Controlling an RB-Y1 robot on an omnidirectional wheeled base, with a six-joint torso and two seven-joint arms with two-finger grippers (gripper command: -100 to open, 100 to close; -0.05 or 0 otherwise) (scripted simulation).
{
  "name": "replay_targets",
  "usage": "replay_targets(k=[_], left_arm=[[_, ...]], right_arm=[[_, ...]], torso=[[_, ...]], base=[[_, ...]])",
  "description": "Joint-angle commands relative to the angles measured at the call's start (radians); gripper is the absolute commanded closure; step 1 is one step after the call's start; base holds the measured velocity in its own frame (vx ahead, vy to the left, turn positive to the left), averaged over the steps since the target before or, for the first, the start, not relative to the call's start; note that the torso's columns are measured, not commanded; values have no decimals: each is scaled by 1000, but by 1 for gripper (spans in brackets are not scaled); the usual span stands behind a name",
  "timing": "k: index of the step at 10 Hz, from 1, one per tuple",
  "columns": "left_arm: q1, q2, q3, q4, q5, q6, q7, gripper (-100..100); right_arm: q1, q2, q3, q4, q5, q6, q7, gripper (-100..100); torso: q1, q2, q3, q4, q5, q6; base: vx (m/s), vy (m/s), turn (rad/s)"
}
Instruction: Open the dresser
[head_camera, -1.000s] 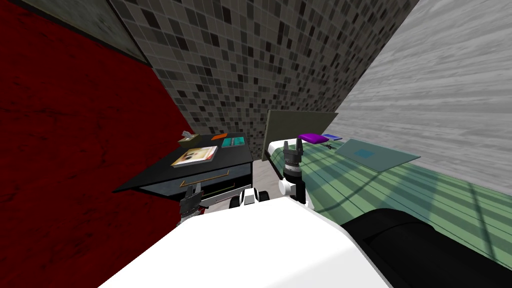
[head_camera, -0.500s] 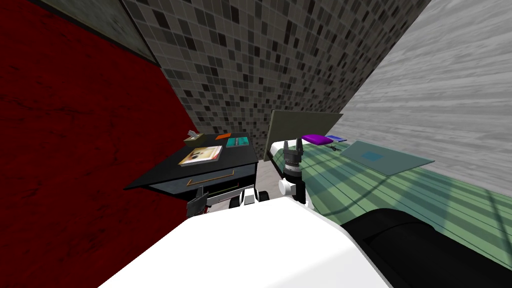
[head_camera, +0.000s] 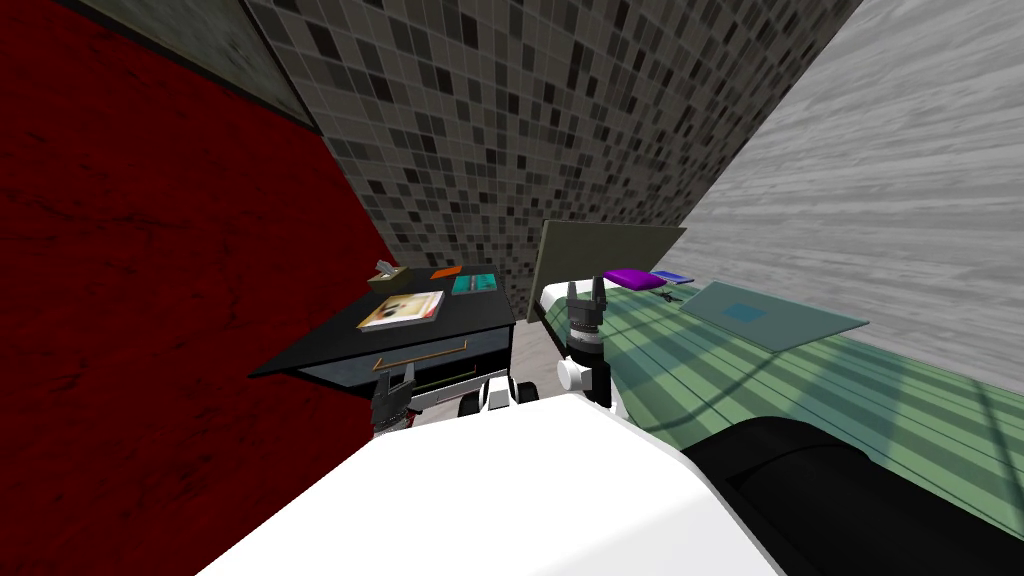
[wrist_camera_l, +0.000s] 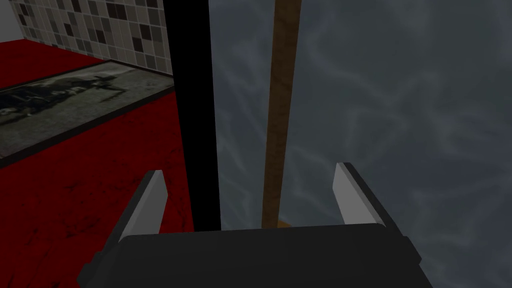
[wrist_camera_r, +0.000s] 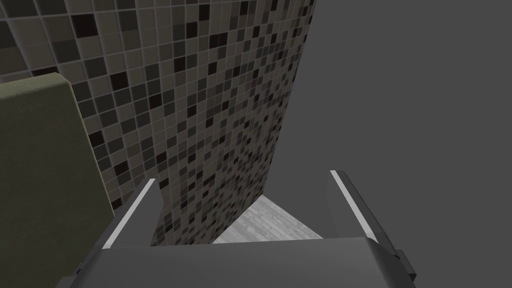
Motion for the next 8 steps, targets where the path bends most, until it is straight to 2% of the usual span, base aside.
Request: replay_targets(k=[1,2,3,5,8], left_arm=[[-25,24,12,-30,12,62,15,-100],[-17,18,9,-32,9,53,11,-100],[-14,10,6,-4,5,23,7,100],[-3,-3,-1,22,-2,-16,-2,100],[12,-21,-10,57,-11,-67,-14,100]], right_arm=[[0,0,0,0,0,0,0,0],[0,0,0,0,0,0,0,0],[0,0,0,0,0,0,0,0],[0,0,0,0,0,0,0,0],[0,0,0,0,0,0,0,0]], torso=[[1,0,0,0,0,0],[1,0,0,0,0,0],[2,-1,0,0,1,0],[0,3,0,5,-4,-2],[2,3,1,1,-1,-2]], base=[[-16,-44,9],[-6,-21,2],[6,15,-9],[16,33,-18],[11,30,-2]])
